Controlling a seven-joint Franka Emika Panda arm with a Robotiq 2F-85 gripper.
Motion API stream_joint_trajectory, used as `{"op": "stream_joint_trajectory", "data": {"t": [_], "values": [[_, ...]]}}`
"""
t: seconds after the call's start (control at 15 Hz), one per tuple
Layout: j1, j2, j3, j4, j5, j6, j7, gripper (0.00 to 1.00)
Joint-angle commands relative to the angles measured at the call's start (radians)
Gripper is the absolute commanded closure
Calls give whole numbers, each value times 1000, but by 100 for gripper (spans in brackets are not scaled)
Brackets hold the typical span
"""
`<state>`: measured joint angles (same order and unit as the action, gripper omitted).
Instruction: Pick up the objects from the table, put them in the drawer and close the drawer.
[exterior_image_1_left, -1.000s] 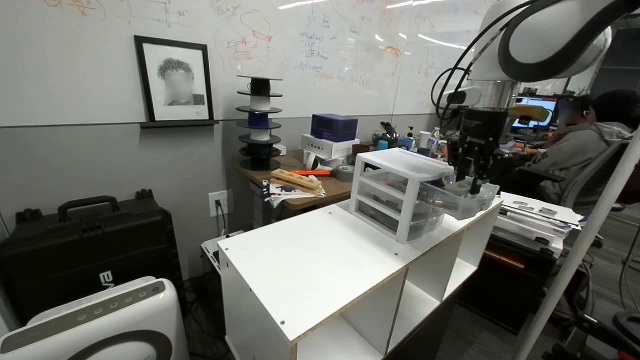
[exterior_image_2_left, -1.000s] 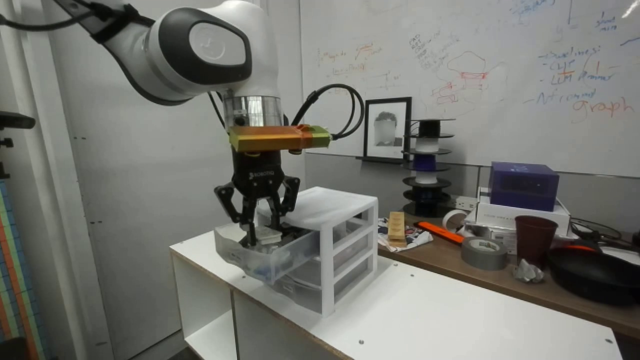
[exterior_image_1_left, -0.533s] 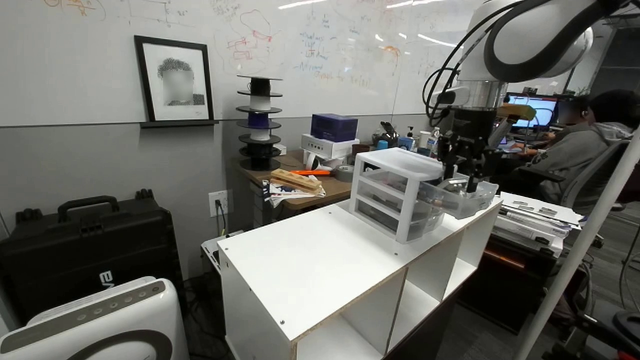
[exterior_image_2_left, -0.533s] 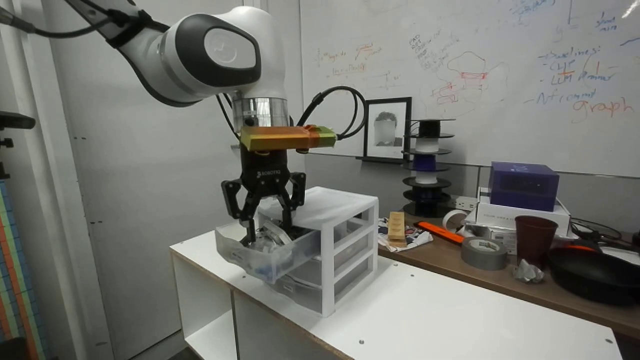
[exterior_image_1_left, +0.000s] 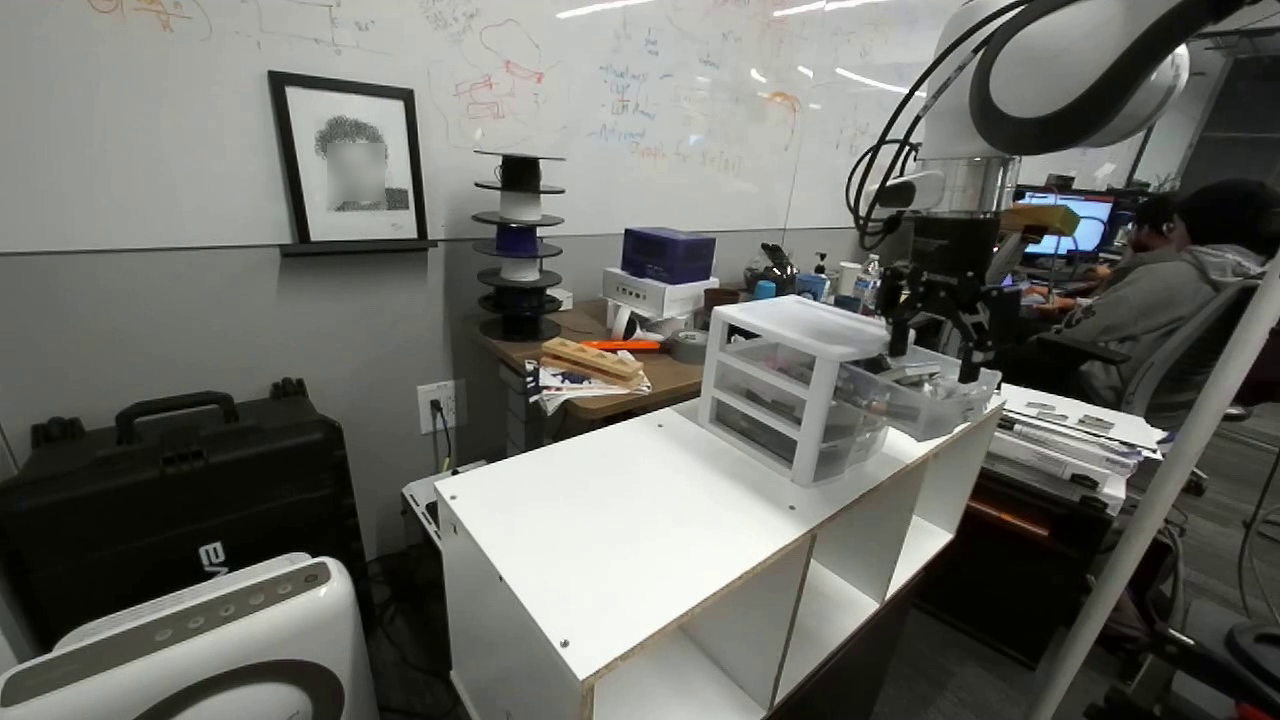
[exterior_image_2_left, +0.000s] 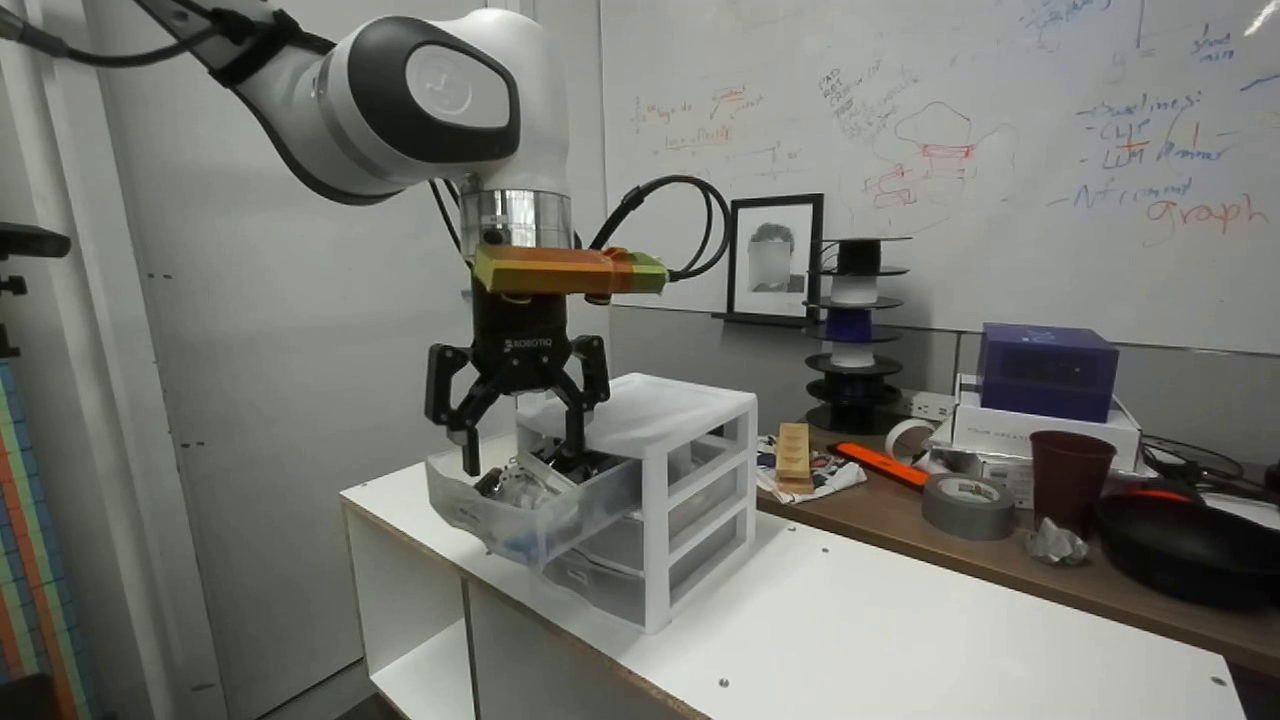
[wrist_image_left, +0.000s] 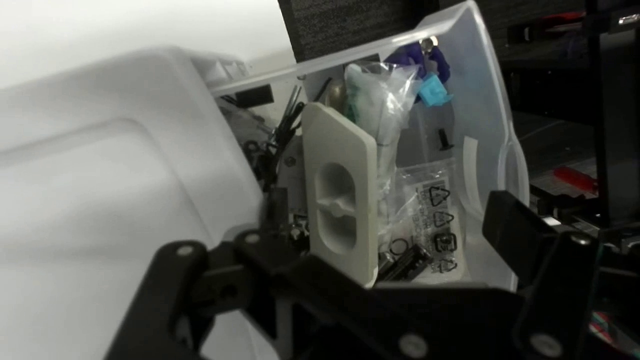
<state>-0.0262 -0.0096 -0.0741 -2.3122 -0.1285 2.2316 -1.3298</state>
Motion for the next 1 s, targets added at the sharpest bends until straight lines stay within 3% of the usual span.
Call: {"op": "stream_joint_trajectory", "data": {"t": [0.0, 0.33, 0.67, 0.93], "values": [[-6, -70, 8, 9, 63, 8, -12, 0], [2, -157, 0, 2, 171, 47, 34, 0], [-8, -255, 13, -52, 114, 116, 325, 0], [-24, -335, 37, -132, -21, 67, 633, 0]]}}
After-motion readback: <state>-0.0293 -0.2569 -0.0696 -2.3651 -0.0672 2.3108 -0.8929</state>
